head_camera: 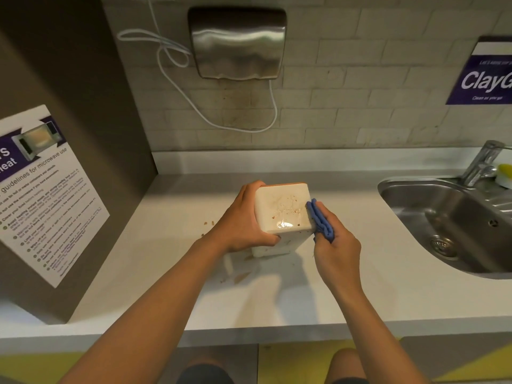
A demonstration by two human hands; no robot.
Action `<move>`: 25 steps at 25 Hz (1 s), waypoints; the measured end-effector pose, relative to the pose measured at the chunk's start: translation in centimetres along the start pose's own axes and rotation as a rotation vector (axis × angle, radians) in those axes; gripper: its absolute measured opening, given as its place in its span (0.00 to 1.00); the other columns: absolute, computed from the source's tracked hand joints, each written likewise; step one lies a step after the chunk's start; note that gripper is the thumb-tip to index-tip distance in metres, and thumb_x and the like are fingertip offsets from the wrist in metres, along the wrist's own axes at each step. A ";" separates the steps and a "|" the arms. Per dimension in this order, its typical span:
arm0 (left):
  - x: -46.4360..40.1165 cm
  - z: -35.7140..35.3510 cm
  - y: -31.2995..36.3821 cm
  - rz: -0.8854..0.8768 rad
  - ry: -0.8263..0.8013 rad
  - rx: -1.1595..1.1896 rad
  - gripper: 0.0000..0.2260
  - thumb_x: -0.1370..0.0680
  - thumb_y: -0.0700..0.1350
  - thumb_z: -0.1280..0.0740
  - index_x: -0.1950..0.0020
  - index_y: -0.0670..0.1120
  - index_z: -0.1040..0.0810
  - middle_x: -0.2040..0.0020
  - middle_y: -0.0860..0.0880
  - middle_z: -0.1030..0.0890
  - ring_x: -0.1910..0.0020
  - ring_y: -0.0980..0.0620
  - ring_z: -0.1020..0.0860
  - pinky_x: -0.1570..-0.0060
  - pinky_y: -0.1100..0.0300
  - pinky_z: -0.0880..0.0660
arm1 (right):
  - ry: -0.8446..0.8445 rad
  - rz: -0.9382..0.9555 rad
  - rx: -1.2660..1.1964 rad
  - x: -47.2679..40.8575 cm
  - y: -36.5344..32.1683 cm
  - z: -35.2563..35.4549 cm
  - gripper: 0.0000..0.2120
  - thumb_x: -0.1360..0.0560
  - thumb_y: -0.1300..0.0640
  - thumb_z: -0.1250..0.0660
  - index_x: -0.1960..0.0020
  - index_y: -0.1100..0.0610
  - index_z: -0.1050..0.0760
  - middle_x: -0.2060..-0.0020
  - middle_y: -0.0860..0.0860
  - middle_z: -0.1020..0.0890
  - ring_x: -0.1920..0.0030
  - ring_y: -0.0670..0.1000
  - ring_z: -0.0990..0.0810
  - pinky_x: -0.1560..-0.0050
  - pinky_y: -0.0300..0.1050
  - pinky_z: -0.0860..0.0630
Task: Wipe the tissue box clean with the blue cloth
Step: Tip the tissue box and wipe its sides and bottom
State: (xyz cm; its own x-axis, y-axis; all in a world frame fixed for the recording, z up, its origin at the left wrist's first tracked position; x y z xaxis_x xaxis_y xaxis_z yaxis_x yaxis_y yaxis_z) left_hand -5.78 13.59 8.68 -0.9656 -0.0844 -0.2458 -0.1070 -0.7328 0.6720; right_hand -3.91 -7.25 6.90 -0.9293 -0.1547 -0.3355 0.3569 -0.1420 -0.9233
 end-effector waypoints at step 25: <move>-0.5 -0.2 -0.2 0.042 0.032 0.033 0.47 0.41 0.53 0.16 0.31 0.58 0.41 0.36 0.56 0.35 0.40 0.54 0.27 0.47 0.60 0.23 | -0.111 0.300 0.641 0.8 -2.1 -2.4 0.28 0.28 0.73 0.41 0.29 0.58 0.32 0.28 0.52 0.33 0.25 0.55 0.42 0.37 0.50 0.30</move>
State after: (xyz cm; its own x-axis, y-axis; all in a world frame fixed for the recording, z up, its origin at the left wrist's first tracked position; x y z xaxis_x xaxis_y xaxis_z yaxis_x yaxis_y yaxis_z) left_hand -5.20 13.64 8.60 -0.9614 -0.1362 -0.2390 -0.0752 -0.7056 0.7046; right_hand -5.68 -4.71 8.14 -0.7793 -0.3710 -0.5050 0.6129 -0.6191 -0.4910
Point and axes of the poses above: each hand's wrist, its own x-axis away from the middle knuckle, its own z-axis out of the back of the hand, y = z × x, the point moved 3 cm from there along -x, towards the middle knuckle
